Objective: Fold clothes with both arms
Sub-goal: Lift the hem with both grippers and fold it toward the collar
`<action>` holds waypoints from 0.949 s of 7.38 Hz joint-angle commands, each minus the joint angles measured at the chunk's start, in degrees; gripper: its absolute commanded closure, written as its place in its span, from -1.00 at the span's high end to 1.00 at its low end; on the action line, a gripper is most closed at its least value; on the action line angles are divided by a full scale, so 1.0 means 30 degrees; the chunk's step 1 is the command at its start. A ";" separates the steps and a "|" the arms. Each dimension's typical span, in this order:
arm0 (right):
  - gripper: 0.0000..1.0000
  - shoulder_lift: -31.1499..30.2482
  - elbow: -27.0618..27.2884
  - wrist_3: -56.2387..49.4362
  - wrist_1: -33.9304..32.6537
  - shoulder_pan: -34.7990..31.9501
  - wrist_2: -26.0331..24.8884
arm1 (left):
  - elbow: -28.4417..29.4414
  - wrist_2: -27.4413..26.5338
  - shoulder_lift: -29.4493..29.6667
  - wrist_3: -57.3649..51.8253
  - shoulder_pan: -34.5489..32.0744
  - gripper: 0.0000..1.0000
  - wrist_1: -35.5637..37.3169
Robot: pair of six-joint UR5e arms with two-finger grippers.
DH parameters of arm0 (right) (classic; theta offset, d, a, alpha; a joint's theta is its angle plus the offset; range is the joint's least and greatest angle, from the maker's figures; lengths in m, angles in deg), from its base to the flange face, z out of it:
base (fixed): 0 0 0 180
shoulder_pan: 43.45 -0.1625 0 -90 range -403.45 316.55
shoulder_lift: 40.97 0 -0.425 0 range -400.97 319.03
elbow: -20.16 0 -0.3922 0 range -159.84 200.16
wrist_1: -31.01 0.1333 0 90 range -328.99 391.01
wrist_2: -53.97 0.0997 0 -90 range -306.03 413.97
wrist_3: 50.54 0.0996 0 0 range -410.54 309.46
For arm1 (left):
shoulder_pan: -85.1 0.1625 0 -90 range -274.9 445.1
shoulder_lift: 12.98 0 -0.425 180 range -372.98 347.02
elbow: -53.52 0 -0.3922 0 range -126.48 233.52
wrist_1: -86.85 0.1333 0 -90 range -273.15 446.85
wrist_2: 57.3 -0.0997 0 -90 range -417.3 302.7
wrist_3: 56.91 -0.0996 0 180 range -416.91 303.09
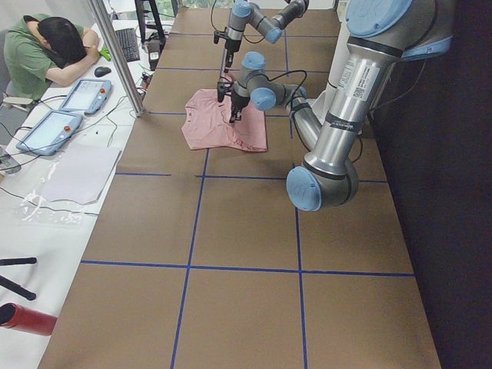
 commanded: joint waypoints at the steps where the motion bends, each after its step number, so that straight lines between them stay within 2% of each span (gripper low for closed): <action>1: -1.00 0.1853 -0.4988 -0.1312 0.3483 -0.1144 0.0186 | 0.4500 0.0202 0.0795 -0.0962 -0.1579 -1.00 -0.3617; 3: -1.00 0.3788 -0.8681 -0.1668 0.4599 -0.1409 0.0187 | 0.7604 0.0173 0.1292 -0.0936 -0.1789 -1.00 -0.6194; 4: -1.00 0.3823 -0.9597 -0.1670 0.5565 -0.1527 0.0158 | 0.8637 0.0144 0.1528 -0.0907 -0.1789 -1.00 -0.7252; 7: -1.00 0.4525 -1.0309 -0.1670 0.5574 -0.1704 0.0158 | 1.0168 0.0085 0.2613 -0.0819 -0.2022 -1.00 -0.7409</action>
